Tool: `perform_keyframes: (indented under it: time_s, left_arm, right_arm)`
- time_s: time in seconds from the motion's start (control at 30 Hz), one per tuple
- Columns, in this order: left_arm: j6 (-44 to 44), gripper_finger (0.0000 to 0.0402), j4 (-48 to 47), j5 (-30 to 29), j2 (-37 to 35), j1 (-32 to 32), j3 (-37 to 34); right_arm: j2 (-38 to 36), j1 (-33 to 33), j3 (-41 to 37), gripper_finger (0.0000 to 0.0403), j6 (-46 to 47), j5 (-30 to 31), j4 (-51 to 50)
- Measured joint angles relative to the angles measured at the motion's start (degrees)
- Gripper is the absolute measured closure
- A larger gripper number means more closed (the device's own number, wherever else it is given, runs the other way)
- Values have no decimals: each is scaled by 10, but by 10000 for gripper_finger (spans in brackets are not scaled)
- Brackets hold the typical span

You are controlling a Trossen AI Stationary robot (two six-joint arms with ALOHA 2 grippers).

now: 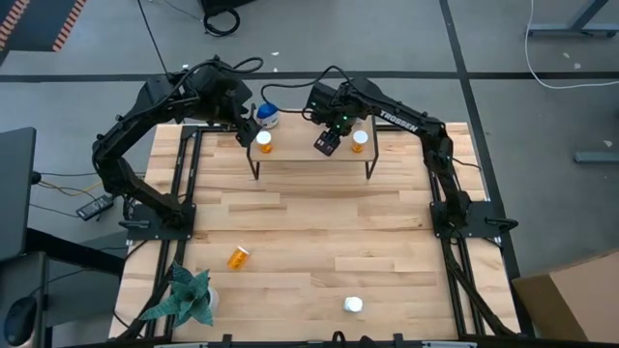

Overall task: Pick and place medicine bottles onto shelf by color
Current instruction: Put the pink pill bottle on the shelf, then put the white medicine bottle on the shelf

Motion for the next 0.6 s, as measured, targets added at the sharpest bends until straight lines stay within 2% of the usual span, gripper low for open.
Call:
perform_keyframes:
  time_s: [0.37, 0.6]
  left_arm:
    - [-2, 88, 1, 0, 0, -21, 0]
    - [-13, 88, 1, 0, 1, -53, 0]
  right_arm:
    - [-57, 6, 4, 171, 26, -4, 3]
    - [-118, 53, 4, 156, 81, -32, -12]
